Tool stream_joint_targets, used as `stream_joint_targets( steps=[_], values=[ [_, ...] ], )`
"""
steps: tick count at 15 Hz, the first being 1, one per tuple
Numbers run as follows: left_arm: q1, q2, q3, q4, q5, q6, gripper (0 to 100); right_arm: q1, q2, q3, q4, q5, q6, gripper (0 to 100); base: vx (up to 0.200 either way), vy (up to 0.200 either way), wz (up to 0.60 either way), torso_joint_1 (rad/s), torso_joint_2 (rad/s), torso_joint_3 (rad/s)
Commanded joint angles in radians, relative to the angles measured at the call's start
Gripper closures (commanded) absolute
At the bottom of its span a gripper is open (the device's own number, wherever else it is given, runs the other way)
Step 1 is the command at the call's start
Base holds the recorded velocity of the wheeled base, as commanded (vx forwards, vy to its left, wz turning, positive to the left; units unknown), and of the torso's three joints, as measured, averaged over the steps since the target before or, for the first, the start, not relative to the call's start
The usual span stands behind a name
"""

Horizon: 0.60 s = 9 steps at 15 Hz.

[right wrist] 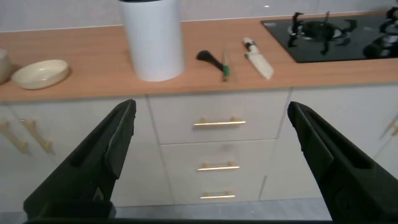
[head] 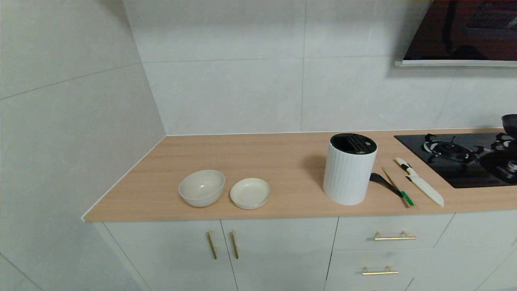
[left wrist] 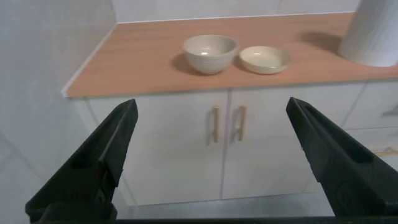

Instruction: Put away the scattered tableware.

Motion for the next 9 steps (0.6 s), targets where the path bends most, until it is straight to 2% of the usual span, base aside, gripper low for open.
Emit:
stream_joint_targets(
  steps=[1,9],
  values=[
    [0.0,0.0,0.0,0.0,0.0,0.0,0,0.0,0.0,0.0,0.0,0.0,0.0,0,0.0,0.2,0.0,0.007,0.01,-0.002],
    [0.0,0.0,0.0,0.0,0.0,0.0,0,0.0,0.0,0.0,0.0,0.0,0.0,0,0.0,0.2,0.0,0.002,0.0,0.003]
  ],
)
